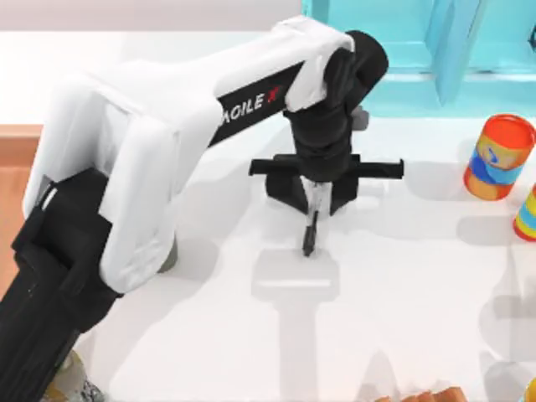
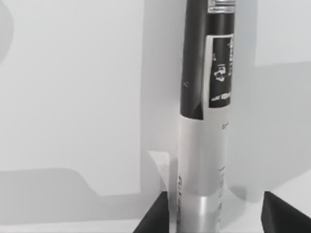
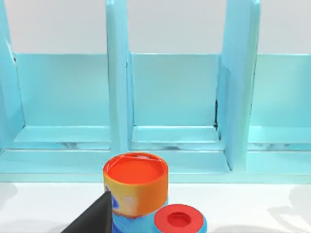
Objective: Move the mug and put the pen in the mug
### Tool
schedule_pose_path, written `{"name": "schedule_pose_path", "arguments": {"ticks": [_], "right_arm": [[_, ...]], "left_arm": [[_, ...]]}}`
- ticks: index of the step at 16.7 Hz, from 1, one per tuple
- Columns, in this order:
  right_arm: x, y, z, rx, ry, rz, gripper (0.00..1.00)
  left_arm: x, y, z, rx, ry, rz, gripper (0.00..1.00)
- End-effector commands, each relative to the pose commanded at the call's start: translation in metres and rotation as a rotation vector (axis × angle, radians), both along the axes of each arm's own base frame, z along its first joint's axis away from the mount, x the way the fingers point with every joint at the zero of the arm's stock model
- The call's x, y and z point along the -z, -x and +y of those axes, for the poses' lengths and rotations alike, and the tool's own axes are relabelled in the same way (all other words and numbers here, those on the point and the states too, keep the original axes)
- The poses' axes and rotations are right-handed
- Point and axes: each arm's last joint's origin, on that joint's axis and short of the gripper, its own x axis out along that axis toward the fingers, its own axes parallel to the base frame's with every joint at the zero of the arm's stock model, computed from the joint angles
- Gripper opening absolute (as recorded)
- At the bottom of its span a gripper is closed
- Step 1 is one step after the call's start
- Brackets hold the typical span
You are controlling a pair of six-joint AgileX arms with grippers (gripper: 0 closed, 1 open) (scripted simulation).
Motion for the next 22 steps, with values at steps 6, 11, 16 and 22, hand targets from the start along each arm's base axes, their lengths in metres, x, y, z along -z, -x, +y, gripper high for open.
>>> {"name": "schedule_pose_path", "arguments": {"ticks": [6, 11, 16, 22], "right_arm": [[0.0, 0.0, 0.0, 0.0, 0.0, 0.0, 1.0], [0.0, 0.0, 0.0, 0.0, 0.0, 0.0, 1.0], [0.0, 0.0, 0.0, 0.0, 0.0, 0.0, 1.0], [0.0, 0.0, 0.0, 0.0, 0.0, 0.0, 1.0]], "left_arm": [[-0.054, 0.012, 0.009, 0.013, -0.013, -0.054, 0.0], [-0.106, 0.064, 0.009, 0.011, -0.017, -0.052, 0.0], [-0.133, 0.099, 0.013, 0.018, -0.023, -0.053, 0.0], [-0.136, 0.097, 0.018, 0.02, -0.005, -0.078, 0.0]]}}
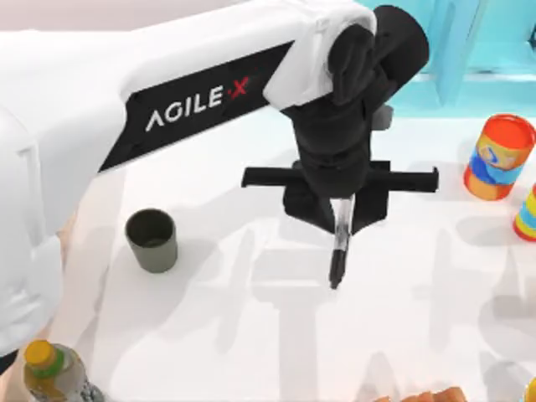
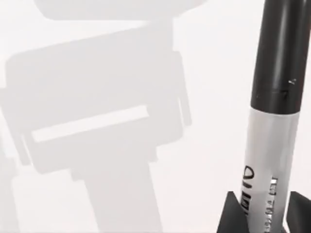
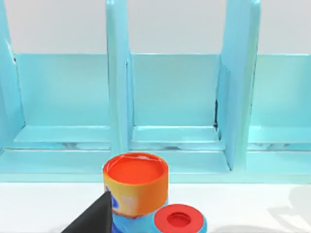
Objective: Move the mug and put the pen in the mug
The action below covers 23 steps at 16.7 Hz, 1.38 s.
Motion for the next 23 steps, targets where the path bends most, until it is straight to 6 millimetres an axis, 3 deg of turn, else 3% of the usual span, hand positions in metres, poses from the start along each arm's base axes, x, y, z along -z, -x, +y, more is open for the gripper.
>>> {"name": "schedule_pose_path", "arguments": {"ticks": [5, 10, 18, 23], "right_arm": [[0.0, 0.0, 0.0, 0.0, 0.0, 0.0, 1.0], [0.0, 0.0, 0.0, 0.0, 0.0, 0.0, 1.0], [0.0, 0.0, 0.0, 0.0, 0.0, 0.0, 1.0], [0.0, 0.0, 0.0, 0.0, 0.0, 0.0, 1.0]], "left_arm": [[-0.015, 0.005, 0.032, 0.022, 0.103, -0.179, 0.0], [-0.022, 0.022, 0.089, 0.032, 0.219, -0.473, 0.0], [-0.006, 0.085, 0.191, 0.015, 0.326, -1.069, 0.0], [0.014, 0.125, 0.232, -0.004, 0.319, -1.386, 0.0]]}}
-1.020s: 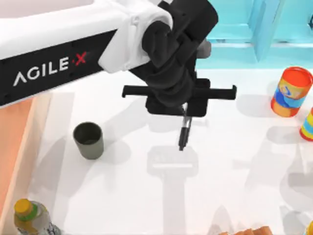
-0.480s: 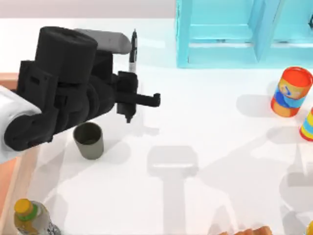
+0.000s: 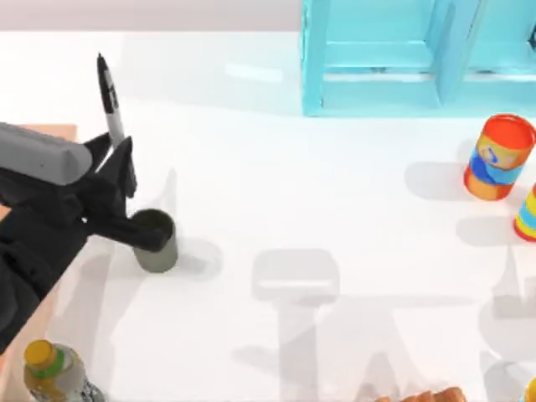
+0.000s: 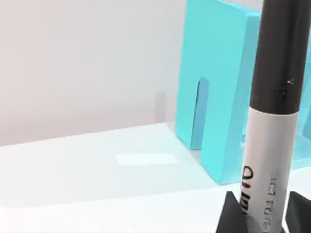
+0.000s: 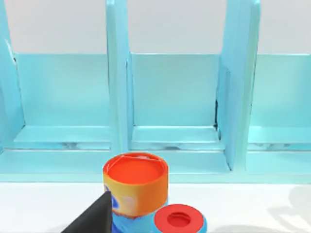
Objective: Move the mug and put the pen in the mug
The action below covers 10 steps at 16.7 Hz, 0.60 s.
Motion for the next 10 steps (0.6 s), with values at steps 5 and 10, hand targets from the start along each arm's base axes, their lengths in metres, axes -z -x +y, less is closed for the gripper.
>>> {"name": "schedule_pose_path", "arguments": {"ticks": [5, 10], "right_arm": [[0.0, 0.0, 0.0, 0.0, 0.0, 0.0, 1.0], [0.0, 0.0, 0.0, 0.0, 0.0, 0.0, 1.0]], "left_arm": [[0.009, 0.016, 0.014, -0.033, 0.002, -0.125, 0.0], [0.009, 0.016, 0.013, -0.03, 0.0, -0.121, 0.0]]}}
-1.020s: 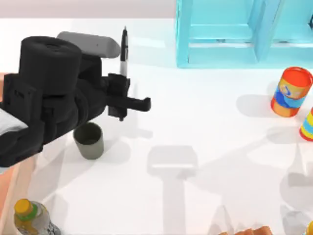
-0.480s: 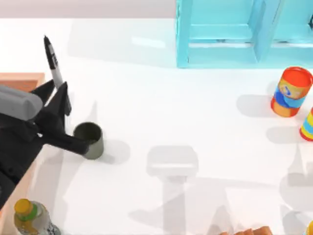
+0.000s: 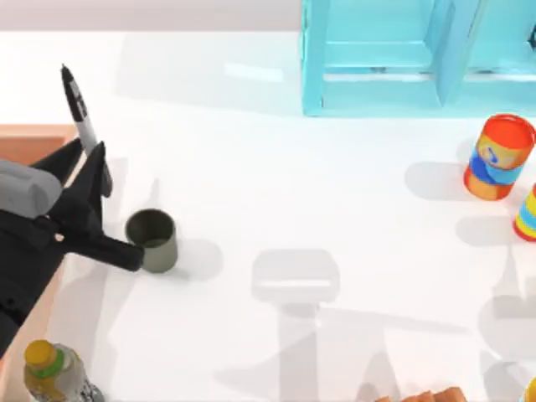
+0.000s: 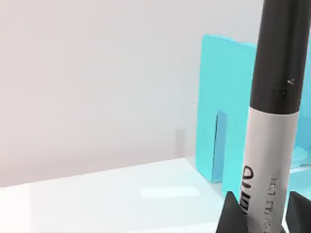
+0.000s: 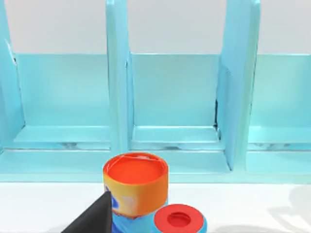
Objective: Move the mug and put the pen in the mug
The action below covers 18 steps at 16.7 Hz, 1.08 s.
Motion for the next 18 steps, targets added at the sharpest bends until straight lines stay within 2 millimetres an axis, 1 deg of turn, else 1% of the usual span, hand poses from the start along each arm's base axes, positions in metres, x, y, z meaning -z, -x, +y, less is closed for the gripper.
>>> {"name": "schedule_pose_path", "arguments": {"ticks": [3, 8, 10, 15, 18], "right_arm": [[0.0, 0.0, 0.0, 0.0, 0.0, 0.0, 1.0], [0.0, 0.0, 0.0, 0.0, 0.0, 0.0, 1.0], [0.0, 0.0, 0.0, 0.0, 0.0, 0.0, 1.0], [0.0, 0.0, 0.0, 0.0, 0.0, 0.0, 1.0], [0.0, 0.0, 0.0, 0.0, 0.0, 0.0, 1.0]], "left_arm": [[0.001, -0.007, -0.003, -0.002, 0.01, -0.003, 0.0], [0.012, -0.03, -0.011, -0.004, 0.003, 0.002, 0.0], [0.015, -0.036, -0.013, -0.004, 0.002, -0.002, 0.0], [0.016, -0.039, -0.013, -0.003, 0.002, -0.005, 0.0], [0.016, -0.039, -0.013, -0.003, 0.002, -0.005, 0.23]]}}
